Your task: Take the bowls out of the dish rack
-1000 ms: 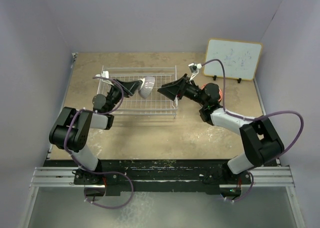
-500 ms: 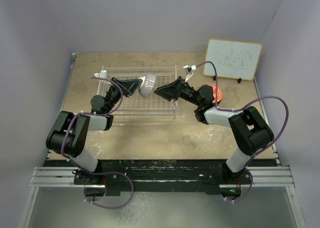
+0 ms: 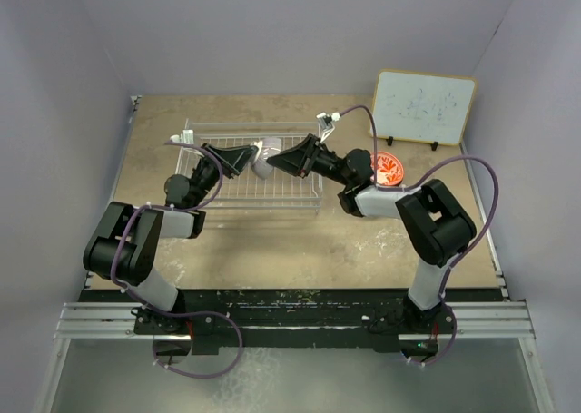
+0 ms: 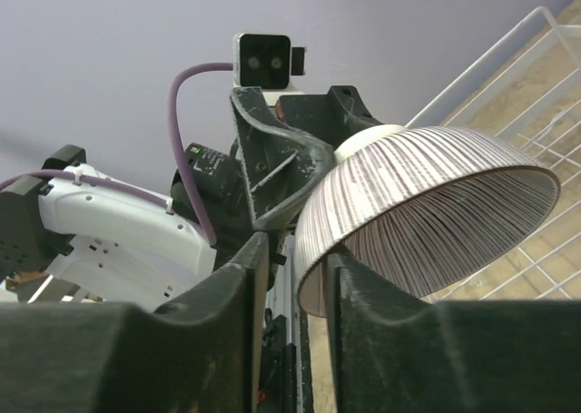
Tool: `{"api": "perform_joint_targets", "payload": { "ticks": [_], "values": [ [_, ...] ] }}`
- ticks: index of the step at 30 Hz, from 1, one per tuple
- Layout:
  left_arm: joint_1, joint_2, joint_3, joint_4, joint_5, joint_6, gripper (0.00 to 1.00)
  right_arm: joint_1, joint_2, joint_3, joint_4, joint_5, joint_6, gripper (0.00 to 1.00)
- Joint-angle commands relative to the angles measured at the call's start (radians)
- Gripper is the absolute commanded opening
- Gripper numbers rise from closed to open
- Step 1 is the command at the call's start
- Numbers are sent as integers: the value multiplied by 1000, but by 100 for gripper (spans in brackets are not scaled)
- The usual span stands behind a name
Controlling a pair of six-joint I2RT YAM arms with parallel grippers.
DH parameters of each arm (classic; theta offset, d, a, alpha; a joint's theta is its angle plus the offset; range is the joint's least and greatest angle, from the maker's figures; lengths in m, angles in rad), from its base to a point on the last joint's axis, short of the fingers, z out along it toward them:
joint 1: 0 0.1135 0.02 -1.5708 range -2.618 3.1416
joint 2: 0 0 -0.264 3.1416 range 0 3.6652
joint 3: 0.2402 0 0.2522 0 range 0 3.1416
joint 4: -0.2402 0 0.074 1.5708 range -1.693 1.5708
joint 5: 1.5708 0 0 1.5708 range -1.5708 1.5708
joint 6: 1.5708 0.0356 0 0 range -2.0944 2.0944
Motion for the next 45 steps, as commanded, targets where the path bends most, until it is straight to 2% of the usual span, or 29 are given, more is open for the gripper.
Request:
{"api": "perform_joint_targets", "payload": {
  "ticks": [1,9,12,16,17,19,22,24,28,30,33,36,40,42,45],
  "values": [
    [-3,-45,19,147,2,-12,0,13,19,51,117,-20,35,26],
    [-4,-38,33,148,-16,-14,0,13,-7,39,110,-12,36,0],
    [-4,-44,18,148,-25,-10,12,13,-18,31,91,-16,11,0],
    [-2,-82,-36,148,-76,9,74,12,-20,72,-2,-58,-43,0],
    [2,-100,-53,147,-95,20,86,13,-24,85,-45,-61,-66,0],
    [14,-144,-87,145,-121,39,99,13,-38,120,-153,-67,-120,0],
    [25,-204,-124,114,-139,82,99,13,-82,178,-395,-59,-251,0],
    [27,-251,-150,61,-149,132,99,15,-122,231,-624,-7,-394,0],
    [27,-355,-193,-125,-153,250,99,44,-179,416,-1198,272,-729,0],
    [25,-395,-232,-194,-154,286,99,46,-198,475,-1378,420,-814,0],
    [25,-424,-284,-243,-169,321,99,46,-232,535,-1569,635,-865,0],
    [24,-426,-294,-297,-155,346,99,45,-235,624,-1769,761,-905,0],
    [24,-404,-292,-298,-130,350,99,45,-173,819,-2117,1002,-895,0],
    [24,-395,-286,-298,-123,351,99,46,-164,864,-2214,1099,-895,0],
    [24,-375,-274,-299,-101,347,99,44,-195,853,-2252,1113,-905,0]
  ]
}}
